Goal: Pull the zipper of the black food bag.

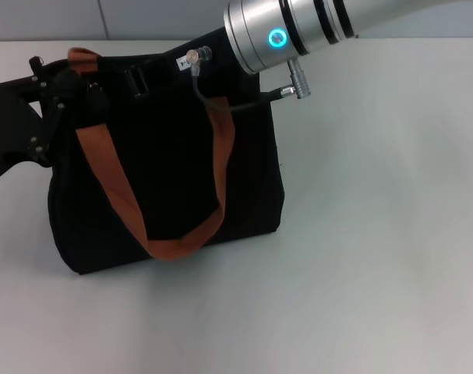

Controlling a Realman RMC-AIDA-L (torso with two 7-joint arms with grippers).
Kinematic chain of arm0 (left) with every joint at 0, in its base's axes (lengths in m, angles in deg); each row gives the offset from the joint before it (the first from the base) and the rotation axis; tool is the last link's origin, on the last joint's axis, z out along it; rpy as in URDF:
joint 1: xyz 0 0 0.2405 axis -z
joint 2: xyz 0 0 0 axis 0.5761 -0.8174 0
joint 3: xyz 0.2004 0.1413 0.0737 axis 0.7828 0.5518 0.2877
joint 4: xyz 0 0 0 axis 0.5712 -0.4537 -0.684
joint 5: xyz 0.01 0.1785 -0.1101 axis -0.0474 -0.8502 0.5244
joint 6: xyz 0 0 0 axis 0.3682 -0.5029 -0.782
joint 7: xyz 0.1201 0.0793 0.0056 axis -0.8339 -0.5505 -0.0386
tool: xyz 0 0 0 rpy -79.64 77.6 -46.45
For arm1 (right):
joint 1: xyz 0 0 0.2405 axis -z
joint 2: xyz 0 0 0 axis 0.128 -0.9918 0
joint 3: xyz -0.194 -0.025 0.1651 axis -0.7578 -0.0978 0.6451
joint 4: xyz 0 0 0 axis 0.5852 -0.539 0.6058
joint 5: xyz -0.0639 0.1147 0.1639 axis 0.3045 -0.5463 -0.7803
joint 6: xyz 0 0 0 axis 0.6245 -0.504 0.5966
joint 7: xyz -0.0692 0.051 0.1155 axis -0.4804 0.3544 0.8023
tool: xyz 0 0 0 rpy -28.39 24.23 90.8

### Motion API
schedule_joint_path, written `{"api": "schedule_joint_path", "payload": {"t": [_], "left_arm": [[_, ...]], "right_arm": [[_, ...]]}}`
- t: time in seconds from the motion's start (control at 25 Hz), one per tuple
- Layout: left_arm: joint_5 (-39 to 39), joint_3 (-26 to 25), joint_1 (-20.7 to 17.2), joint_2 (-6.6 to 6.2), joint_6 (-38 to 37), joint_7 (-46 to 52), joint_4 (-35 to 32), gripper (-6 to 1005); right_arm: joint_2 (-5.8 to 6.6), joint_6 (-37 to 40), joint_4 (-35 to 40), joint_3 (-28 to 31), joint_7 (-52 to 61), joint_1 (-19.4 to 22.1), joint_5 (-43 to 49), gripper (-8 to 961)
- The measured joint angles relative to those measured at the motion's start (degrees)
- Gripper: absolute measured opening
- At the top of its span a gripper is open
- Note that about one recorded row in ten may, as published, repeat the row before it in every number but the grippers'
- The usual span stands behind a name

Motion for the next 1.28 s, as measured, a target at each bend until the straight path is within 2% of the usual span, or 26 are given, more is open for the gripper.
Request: {"api": "schedule_joint_path", "payload": {"t": [0.56, 0.64, 1.28], "left_arm": [[0.07, 0.02, 0.10, 0.06, -0.06, -0.03, 0.09, 43], [0.35, 0.03, 0.02, 0.01, -0.09, -0.02, 0.09, 44], [0.50, 0.31, -0.07, -0.03, -0.15, 0.00, 0.09, 47]], "right_arm": [[0.00, -0.52, 0.00, 0.00, -1.55, -0.24, -0.06, 44], [0.01, -0.57, 0.13, 0.01, -1.59, -0.24, -0.07, 5], [0.00, -0.65, -0.17, 0.02, -1.76, -0.25, -0.08, 9]]}}
